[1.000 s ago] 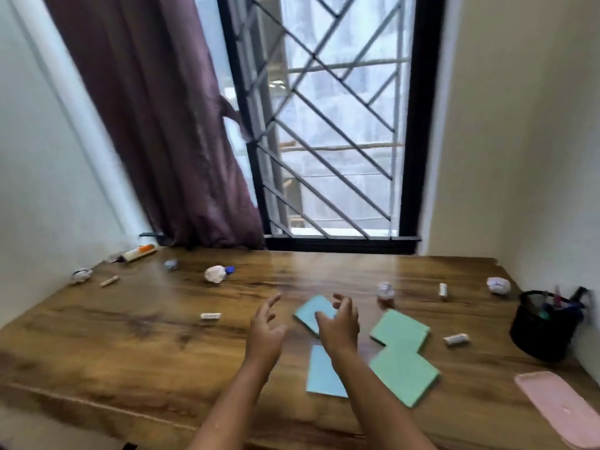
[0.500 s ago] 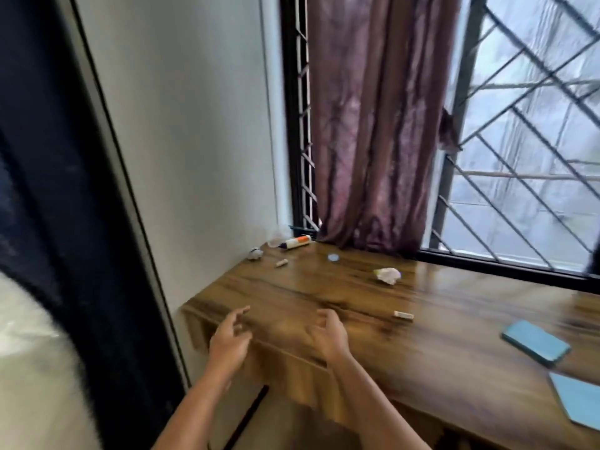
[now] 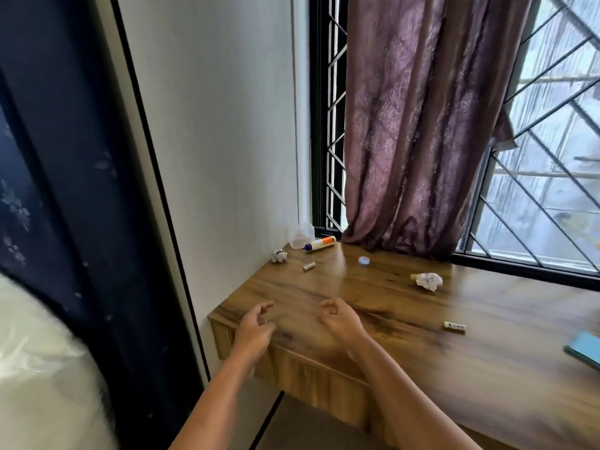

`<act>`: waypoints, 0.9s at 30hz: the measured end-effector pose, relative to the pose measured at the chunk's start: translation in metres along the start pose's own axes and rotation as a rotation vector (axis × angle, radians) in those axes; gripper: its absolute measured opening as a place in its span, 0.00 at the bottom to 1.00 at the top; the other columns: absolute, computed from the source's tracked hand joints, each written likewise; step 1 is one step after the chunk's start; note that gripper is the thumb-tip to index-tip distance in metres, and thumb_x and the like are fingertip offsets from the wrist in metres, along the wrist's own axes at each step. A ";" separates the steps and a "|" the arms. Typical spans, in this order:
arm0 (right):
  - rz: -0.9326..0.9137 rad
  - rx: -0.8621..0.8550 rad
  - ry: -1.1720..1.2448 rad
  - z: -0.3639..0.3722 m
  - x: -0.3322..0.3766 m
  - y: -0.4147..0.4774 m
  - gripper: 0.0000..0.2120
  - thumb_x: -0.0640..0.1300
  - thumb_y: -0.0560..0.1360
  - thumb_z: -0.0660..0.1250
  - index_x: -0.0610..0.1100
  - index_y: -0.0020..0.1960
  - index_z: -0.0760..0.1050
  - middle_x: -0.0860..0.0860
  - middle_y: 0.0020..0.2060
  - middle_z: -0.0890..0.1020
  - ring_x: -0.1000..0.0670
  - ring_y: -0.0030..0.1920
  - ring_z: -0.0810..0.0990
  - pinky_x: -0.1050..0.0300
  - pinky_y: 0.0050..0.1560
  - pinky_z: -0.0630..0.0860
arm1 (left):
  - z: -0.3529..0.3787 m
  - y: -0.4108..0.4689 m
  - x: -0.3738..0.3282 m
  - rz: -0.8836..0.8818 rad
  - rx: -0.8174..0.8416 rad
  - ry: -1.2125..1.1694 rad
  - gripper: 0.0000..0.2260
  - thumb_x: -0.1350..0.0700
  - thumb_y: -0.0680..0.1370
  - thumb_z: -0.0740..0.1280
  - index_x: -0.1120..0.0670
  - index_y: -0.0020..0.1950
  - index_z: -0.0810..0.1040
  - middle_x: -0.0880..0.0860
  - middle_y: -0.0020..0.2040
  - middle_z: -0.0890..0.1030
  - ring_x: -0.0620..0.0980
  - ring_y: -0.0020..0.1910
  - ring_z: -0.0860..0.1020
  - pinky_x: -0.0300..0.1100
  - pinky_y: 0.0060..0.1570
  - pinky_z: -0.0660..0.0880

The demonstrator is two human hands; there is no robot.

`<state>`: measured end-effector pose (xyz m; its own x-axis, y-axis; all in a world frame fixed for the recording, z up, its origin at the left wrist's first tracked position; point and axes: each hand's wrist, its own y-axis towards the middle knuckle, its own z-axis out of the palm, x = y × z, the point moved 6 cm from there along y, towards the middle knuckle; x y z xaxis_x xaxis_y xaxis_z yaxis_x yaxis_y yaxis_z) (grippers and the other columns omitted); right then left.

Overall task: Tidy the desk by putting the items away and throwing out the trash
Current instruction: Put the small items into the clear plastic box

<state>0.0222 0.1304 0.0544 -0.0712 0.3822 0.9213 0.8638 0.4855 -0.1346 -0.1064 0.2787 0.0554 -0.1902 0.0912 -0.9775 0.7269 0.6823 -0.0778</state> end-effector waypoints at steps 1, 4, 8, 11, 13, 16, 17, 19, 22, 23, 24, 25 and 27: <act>0.006 0.006 -0.003 0.001 0.002 0.007 0.17 0.40 0.73 0.68 0.43 0.61 0.73 0.51 0.48 0.77 0.53 0.43 0.76 0.62 0.39 0.72 | -0.001 0.006 -0.004 -0.001 0.000 -0.011 0.16 0.64 0.77 0.62 0.47 0.60 0.73 0.52 0.54 0.75 0.52 0.45 0.77 0.41 0.39 0.72; 0.003 0.036 -0.041 0.005 0.009 0.047 0.16 0.41 0.74 0.68 0.43 0.61 0.73 0.49 0.50 0.78 0.52 0.46 0.77 0.60 0.45 0.74 | 0.004 0.043 -0.011 -0.007 0.003 -0.036 0.15 0.64 0.78 0.62 0.47 0.59 0.73 0.49 0.56 0.75 0.49 0.46 0.77 0.44 0.45 0.74; -0.002 0.047 -0.059 0.009 0.023 0.119 0.15 0.42 0.74 0.68 0.45 0.61 0.73 0.50 0.48 0.77 0.55 0.39 0.74 0.62 0.39 0.72 | 0.017 0.110 -0.017 -0.046 0.002 -0.088 0.13 0.60 0.79 0.62 0.47 0.60 0.74 0.47 0.55 0.76 0.46 0.49 0.77 0.41 0.43 0.74; -0.013 0.029 -0.083 0.009 0.034 0.182 0.15 0.41 0.73 0.68 0.43 0.59 0.75 0.52 0.41 0.77 0.55 0.39 0.74 0.59 0.44 0.72 | 0.027 0.174 -0.027 -0.046 -0.015 -0.088 0.13 0.61 0.77 0.64 0.48 0.60 0.75 0.52 0.58 0.76 0.48 0.47 0.76 0.42 0.42 0.73; -0.017 0.017 -0.094 0.006 0.039 0.223 0.15 0.41 0.73 0.68 0.43 0.59 0.75 0.51 0.44 0.77 0.53 0.45 0.75 0.60 0.46 0.71 | 0.037 0.218 -0.036 -0.041 -0.016 -0.074 0.15 0.63 0.76 0.64 0.53 0.61 0.75 0.54 0.59 0.77 0.48 0.48 0.76 0.40 0.42 0.74; -0.029 0.009 -0.096 -0.001 0.051 0.283 0.15 0.41 0.73 0.68 0.43 0.60 0.73 0.50 0.49 0.75 0.52 0.50 0.74 0.62 0.41 0.70 | 0.058 0.276 -0.047 -0.050 0.008 -0.079 0.14 0.63 0.76 0.65 0.51 0.60 0.75 0.54 0.61 0.77 0.51 0.53 0.77 0.40 0.39 0.75; -0.038 -0.001 -0.103 -0.003 0.054 0.305 0.15 0.41 0.73 0.68 0.43 0.59 0.73 0.50 0.49 0.75 0.51 0.50 0.74 0.60 0.44 0.71 | 0.065 0.292 -0.050 -0.057 0.014 -0.081 0.14 0.63 0.76 0.64 0.50 0.59 0.75 0.55 0.61 0.77 0.51 0.52 0.77 0.40 0.37 0.74; -0.042 -0.031 -0.131 -0.004 0.061 0.348 0.17 0.43 0.71 0.70 0.44 0.59 0.73 0.48 0.49 0.76 0.50 0.51 0.75 0.53 0.52 0.74 | 0.072 0.318 -0.053 -0.079 0.014 -0.101 0.15 0.64 0.77 0.62 0.50 0.61 0.74 0.55 0.61 0.76 0.50 0.50 0.77 0.39 0.35 0.74; -0.035 -0.022 -0.263 0.006 0.068 0.399 0.24 0.46 0.70 0.69 0.46 0.65 0.71 0.46 0.59 0.74 0.46 0.59 0.74 0.50 0.59 0.73 | 0.074 0.348 -0.056 -0.103 -0.032 -0.098 0.16 0.64 0.78 0.61 0.51 0.64 0.73 0.49 0.59 0.76 0.47 0.48 0.77 0.39 0.36 0.74; -0.046 -0.004 -0.329 0.011 0.071 0.415 0.26 0.47 0.70 0.69 0.47 0.67 0.69 0.46 0.62 0.72 0.45 0.62 0.72 0.50 0.61 0.72 | 0.074 0.357 -0.057 -0.112 -0.045 -0.101 0.16 0.64 0.78 0.61 0.51 0.64 0.73 0.48 0.59 0.75 0.45 0.45 0.77 0.38 0.35 0.73; -0.072 0.017 -0.403 0.018 0.074 0.429 0.28 0.46 0.71 0.69 0.47 0.69 0.66 0.46 0.65 0.70 0.44 0.64 0.71 0.50 0.62 0.71 | 0.075 0.366 -0.057 -0.120 -0.053 -0.101 0.16 0.64 0.78 0.60 0.52 0.64 0.72 0.48 0.58 0.75 0.44 0.41 0.76 0.37 0.34 0.73; -0.113 0.035 -0.492 0.023 0.077 0.441 0.29 0.45 0.71 0.68 0.48 0.71 0.64 0.46 0.67 0.67 0.43 0.66 0.69 0.49 0.62 0.70 | 0.076 0.373 -0.057 -0.133 -0.060 -0.102 0.16 0.64 0.78 0.59 0.52 0.65 0.72 0.47 0.57 0.75 0.43 0.39 0.75 0.37 0.34 0.73; -0.219 0.063 -0.721 0.035 0.084 0.463 0.32 0.41 0.72 0.67 0.50 0.73 0.59 0.48 0.71 0.63 0.42 0.69 0.65 0.45 0.63 0.70 | 0.080 0.388 -0.056 -0.148 -0.066 -0.086 0.16 0.64 0.79 0.60 0.53 0.66 0.72 0.48 0.57 0.74 0.44 0.44 0.75 0.39 0.40 0.75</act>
<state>0.3990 0.4152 0.0566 -0.5658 0.6809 0.4651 0.7636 0.6454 -0.0160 0.2393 0.4807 0.0646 -0.2326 -0.0741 -0.9697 0.6501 0.7298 -0.2117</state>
